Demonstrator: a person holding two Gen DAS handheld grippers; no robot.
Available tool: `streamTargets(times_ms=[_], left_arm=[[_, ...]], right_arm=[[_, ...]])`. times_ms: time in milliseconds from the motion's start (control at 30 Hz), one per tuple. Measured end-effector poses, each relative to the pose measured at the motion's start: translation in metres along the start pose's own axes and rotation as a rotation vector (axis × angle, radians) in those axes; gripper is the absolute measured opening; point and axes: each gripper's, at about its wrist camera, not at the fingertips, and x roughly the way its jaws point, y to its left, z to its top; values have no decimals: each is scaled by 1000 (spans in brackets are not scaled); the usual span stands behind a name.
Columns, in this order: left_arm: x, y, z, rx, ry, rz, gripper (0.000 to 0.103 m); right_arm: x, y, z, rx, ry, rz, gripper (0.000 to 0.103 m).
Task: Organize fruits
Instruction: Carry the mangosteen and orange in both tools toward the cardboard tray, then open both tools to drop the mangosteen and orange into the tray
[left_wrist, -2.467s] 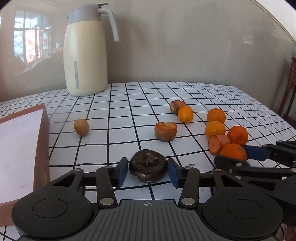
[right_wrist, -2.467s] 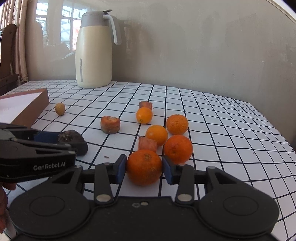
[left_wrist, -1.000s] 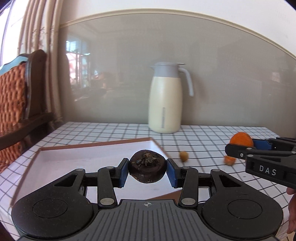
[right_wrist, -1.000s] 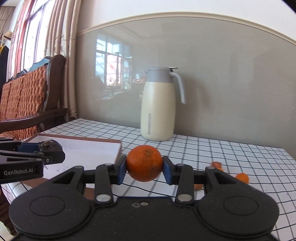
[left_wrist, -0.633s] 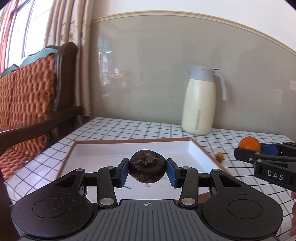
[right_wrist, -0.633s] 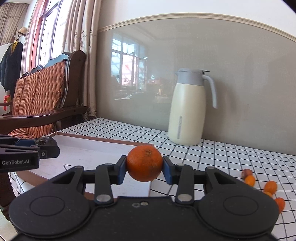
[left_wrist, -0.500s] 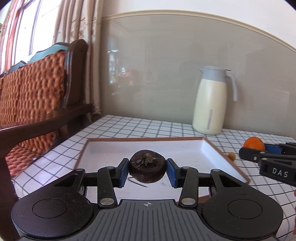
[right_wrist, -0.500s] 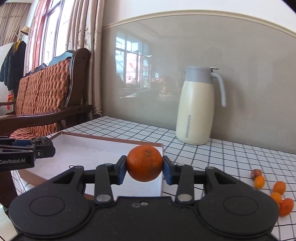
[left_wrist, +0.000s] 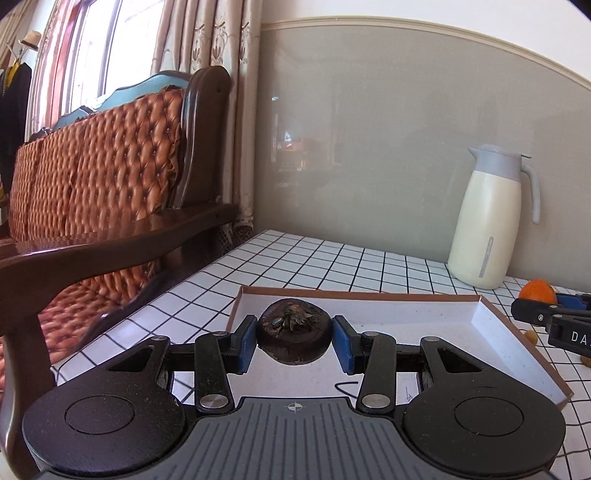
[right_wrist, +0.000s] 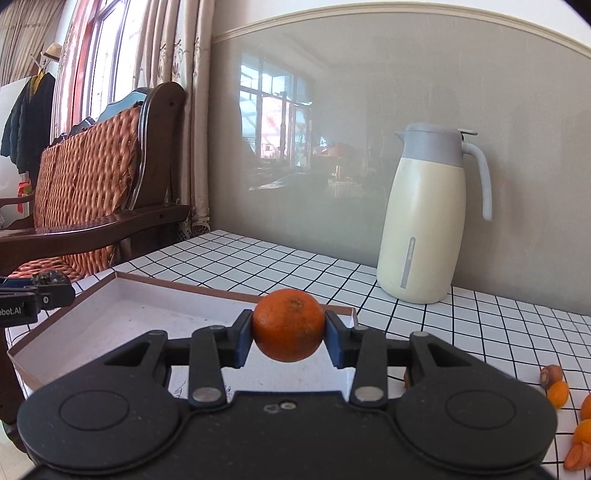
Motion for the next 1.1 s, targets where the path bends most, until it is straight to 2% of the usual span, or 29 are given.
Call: streamTargets(times_ms=[333, 833, 867, 900, 933, 967, 1000, 1100], left_arm=[[39, -4, 11, 5, 36, -1, 44], [76, 12, 25, -1, 70, 55, 44], [76, 11, 25, 3, 63, 67, 44], [74, 10, 25, 8, 49, 81, 56], [70, 10, 25, 11, 25, 105, 75], [65, 10, 24, 15, -6, 125, 103], [59, 9, 24, 23, -44, 128, 103], [53, 12, 26, 19, -55, 126, 103]], right_arm=[[39, -5, 7, 8, 65, 0, 32], [81, -17, 20, 32, 167, 24, 34], [81, -18, 21, 28, 166, 14, 37], [77, -20, 22, 31, 129, -18, 61], [69, -22, 23, 45, 75, -48, 95], [62, -25, 24, 61, 32, -57, 97], [59, -27, 26, 68, 24, -57, 96], [52, -32, 27, 72, 0, -87, 97]])
